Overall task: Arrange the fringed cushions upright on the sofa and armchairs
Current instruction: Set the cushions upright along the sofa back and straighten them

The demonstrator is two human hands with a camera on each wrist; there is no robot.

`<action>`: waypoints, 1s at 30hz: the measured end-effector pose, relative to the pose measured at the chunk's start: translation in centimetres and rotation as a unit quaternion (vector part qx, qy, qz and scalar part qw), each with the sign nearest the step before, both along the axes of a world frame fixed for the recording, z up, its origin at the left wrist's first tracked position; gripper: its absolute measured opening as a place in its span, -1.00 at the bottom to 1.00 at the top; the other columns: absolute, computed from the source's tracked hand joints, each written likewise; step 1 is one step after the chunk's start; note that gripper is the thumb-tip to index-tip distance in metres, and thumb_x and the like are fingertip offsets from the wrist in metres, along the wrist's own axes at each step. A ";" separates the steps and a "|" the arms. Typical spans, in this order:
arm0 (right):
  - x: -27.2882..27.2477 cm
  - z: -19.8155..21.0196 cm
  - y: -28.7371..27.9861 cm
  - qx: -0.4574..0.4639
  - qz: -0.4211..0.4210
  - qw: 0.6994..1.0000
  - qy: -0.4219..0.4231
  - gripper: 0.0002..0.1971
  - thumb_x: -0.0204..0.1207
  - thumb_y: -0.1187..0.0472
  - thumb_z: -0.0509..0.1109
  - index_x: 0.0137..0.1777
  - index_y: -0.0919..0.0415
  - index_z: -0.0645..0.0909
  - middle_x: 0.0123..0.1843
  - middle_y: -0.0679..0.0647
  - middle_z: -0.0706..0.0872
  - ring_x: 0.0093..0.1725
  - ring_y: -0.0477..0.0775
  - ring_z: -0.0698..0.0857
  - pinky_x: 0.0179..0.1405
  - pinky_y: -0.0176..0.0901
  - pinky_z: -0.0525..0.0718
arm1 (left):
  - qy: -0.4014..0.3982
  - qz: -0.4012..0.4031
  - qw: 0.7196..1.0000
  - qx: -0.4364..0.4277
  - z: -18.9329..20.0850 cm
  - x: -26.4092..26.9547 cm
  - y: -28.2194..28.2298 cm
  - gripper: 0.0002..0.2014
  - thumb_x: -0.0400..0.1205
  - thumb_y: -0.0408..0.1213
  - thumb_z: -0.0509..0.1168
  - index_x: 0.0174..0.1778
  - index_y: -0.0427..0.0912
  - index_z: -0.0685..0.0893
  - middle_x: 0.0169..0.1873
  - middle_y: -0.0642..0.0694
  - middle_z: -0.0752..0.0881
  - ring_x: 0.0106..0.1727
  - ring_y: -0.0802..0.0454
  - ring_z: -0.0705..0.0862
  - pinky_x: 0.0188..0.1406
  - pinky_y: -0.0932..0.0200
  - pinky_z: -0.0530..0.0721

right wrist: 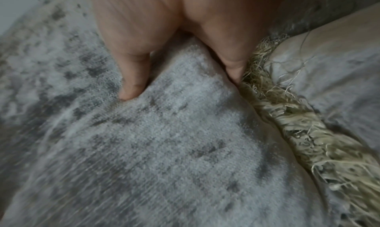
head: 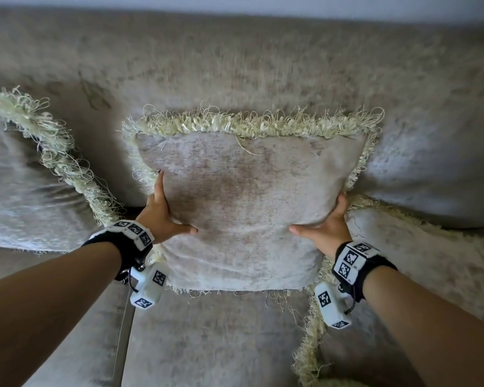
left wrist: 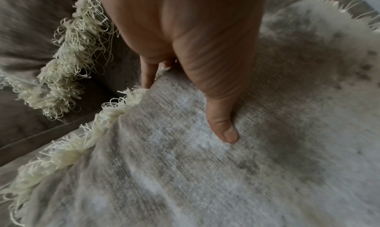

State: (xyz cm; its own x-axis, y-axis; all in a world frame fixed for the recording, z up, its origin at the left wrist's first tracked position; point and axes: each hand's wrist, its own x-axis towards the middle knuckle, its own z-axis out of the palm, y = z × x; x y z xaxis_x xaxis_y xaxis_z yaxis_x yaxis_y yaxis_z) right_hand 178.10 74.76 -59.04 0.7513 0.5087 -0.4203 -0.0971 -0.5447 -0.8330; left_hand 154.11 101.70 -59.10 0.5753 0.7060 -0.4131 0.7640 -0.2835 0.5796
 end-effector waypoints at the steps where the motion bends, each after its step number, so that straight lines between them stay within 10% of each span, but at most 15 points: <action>1: 0.0 -0.1 -0.1 0.004 -0.005 1.000 -0.007 0.23 0.06 0.22 0.79 0.53 -0.25 -0.04 0.45 -0.02 0.40 0.47 0.03 0.40 0.55 -0.06 0.28 | -0.010 0.002 1.000 -0.002 -0.2 0.0 0.0 0.54 0.10 -0.06 0.74 0.60 0.20 -0.45 0.55 -0.40 0.24 0.50 -0.35 0.40 0.49 -0.32 0.40; 10: -0.5 1.9 -1.2 0.057 -0.013 0.998 -0.015 0.08 0.11 0.36 0.75 0.47 -0.20 0.14 0.30 -0.18 0.54 0.32 -0.13 0.55 0.49 0.03 0.49 | -0.128 0.016 0.992 0.008 0.8 -1.5 -1.1 0.29 0.07 0.08 0.70 0.60 0.11 0.00 0.46 -0.11 0.41 0.48 -0.14 0.46 0.37 -0.32 0.56; 16: -1.0 2.3 -2.2 0.062 -0.047 0.997 -0.031 0.09 0.12 0.30 0.74 0.48 -0.28 0.11 0.39 -0.03 0.54 0.38 0.02 0.57 0.40 0.18 0.58 | -0.156 0.014 0.986 0.054 1.8 -1.9 -1.7 0.21 0.23 -0.21 0.70 0.63 0.09 -0.02 0.47 -0.08 0.37 0.52 -0.09 0.41 0.44 -0.32 0.49; 30: 0.5 1.1 -0.2 -0.052 0.014 0.998 -0.044 0.02 0.34 0.16 0.66 0.52 -0.02 -0.09 0.39 -0.06 0.34 0.35 -0.07 0.39 0.36 -0.30 0.29 | -0.038 0.007 0.998 0.048 0.0 1.0 -0.6 0.36 0.31 -0.19 0.66 0.66 -0.10 -0.36 0.58 -0.27 0.12 0.58 -0.28 0.26 0.52 -0.27 0.35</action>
State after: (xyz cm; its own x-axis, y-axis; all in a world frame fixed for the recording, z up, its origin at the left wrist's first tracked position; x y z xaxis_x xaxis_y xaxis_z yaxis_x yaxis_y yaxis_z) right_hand 178.63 74.55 -57.96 0.7738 0.4871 -0.4049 -0.0092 -0.6305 -0.7761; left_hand 155.06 101.11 -59.13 0.5917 0.7491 -0.2978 0.7231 -0.3299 0.6069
